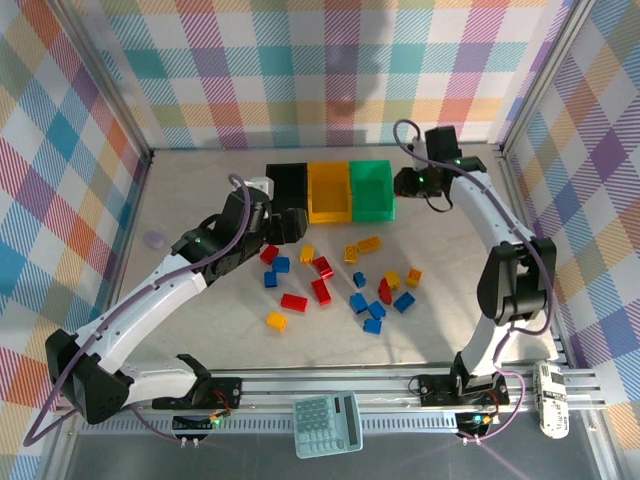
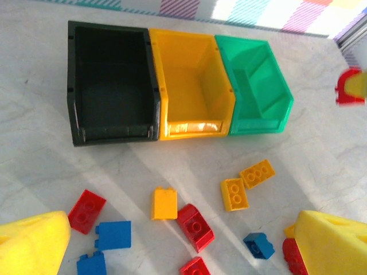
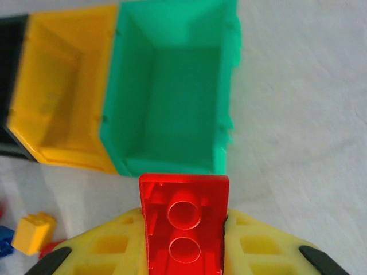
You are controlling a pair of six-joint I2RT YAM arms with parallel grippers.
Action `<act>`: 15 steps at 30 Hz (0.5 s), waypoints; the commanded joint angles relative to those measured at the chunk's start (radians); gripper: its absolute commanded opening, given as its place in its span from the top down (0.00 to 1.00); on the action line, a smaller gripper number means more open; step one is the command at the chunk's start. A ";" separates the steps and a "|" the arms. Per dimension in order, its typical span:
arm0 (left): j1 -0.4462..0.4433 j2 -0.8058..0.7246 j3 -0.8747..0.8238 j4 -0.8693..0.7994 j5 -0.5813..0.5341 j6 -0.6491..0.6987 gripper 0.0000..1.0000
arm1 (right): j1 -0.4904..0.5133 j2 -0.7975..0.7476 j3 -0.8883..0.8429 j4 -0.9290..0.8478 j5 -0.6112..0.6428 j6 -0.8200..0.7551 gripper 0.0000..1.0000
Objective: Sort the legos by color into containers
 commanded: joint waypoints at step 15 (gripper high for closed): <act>-0.072 0.030 0.019 -0.136 -0.053 -0.120 0.00 | 0.041 0.386 0.436 -0.140 -0.034 -0.008 0.56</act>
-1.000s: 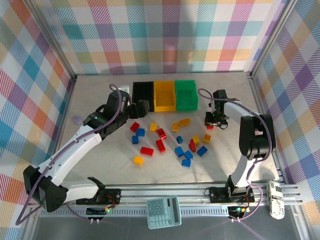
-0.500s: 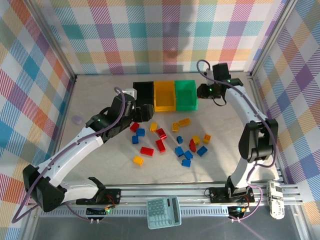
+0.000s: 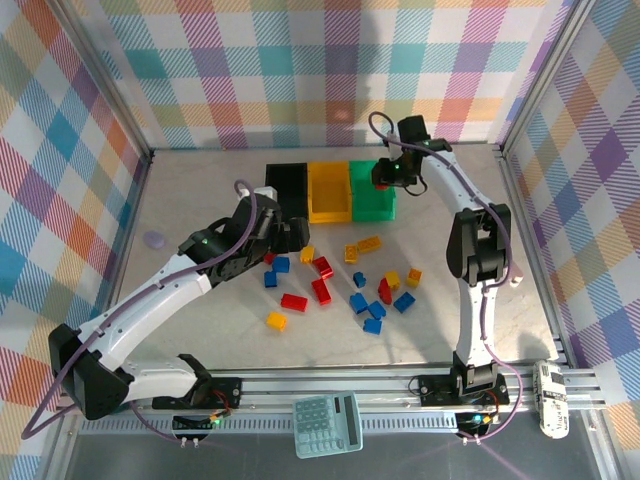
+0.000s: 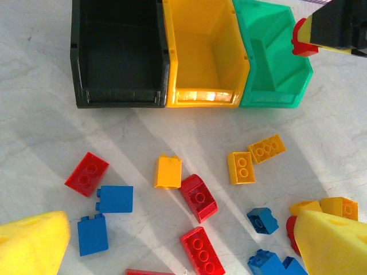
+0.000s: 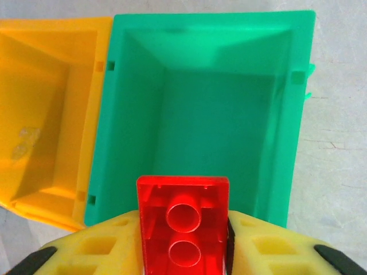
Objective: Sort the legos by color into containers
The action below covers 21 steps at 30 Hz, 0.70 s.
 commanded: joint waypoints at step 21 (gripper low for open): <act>-0.042 0.322 0.142 -0.163 -0.042 -0.057 0.05 | 0.018 -0.418 -0.425 0.055 -0.027 0.065 0.46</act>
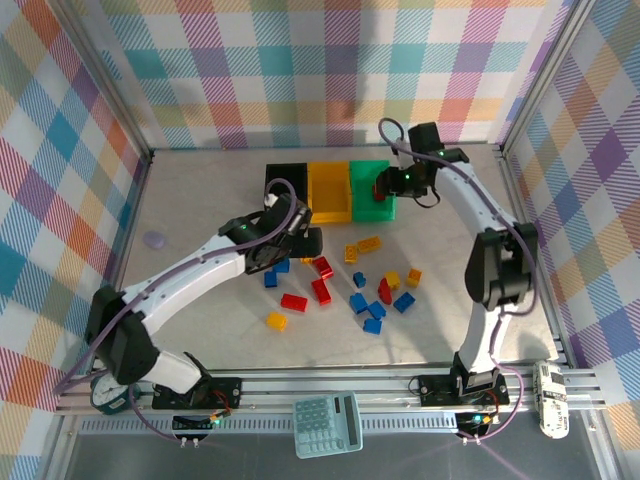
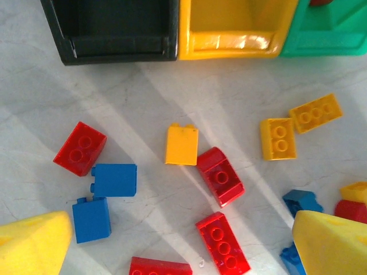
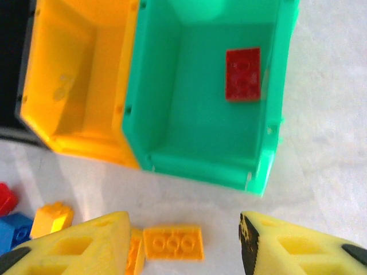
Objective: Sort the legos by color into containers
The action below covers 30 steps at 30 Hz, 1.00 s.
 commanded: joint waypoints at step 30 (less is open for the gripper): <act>0.075 0.512 0.227 -0.044 0.071 0.059 0.41 | 0.007 -0.493 -0.600 0.098 -0.004 0.109 0.45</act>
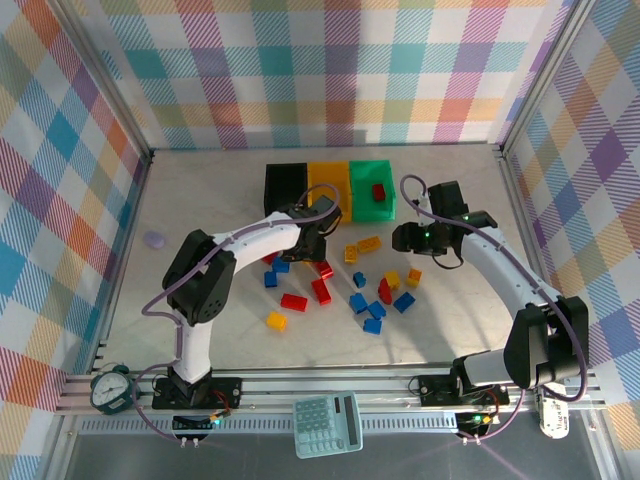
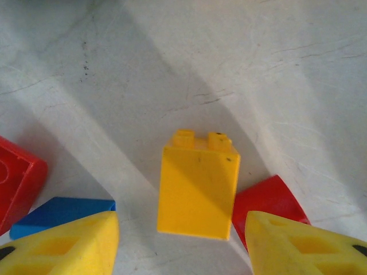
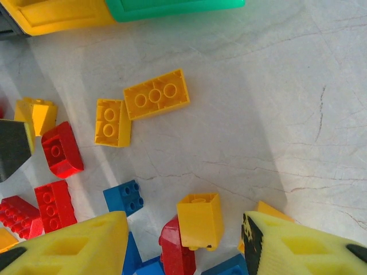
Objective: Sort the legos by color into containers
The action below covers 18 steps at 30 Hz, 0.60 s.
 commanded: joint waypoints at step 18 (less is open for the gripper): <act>0.048 0.048 0.056 0.044 0.068 0.072 0.76 | 0.006 -0.036 -0.027 0.018 0.018 0.007 0.46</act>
